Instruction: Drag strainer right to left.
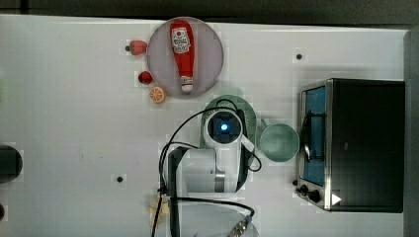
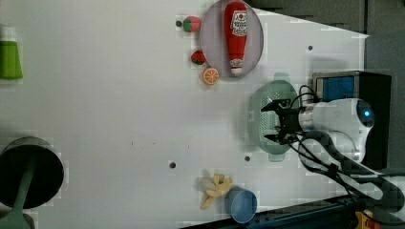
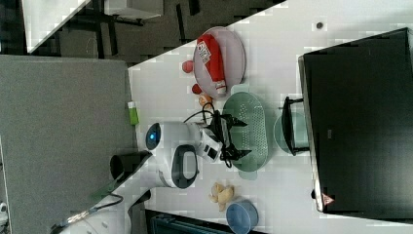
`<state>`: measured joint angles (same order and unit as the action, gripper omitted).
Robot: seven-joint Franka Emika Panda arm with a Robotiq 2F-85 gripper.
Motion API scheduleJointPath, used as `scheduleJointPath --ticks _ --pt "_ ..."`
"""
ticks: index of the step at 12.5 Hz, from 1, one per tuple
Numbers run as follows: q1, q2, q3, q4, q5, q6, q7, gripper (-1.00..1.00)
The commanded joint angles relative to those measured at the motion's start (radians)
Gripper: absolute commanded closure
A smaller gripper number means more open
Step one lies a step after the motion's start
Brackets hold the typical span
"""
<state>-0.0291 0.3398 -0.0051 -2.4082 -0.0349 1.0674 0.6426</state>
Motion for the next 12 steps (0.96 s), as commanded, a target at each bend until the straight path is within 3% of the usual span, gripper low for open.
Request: scheduleJointPath --ticks 1,7,12 --pt "0.023 0.013 0.014 -0.004 0.016 0.048 0.152 -1.00" --pt "0.085 0.014 0.050 -0.008 0.021 0.048 0.189 -1.00" --pt "0.172 0.016 0.068 -0.005 0.034 0.047 0.267 -1.00"
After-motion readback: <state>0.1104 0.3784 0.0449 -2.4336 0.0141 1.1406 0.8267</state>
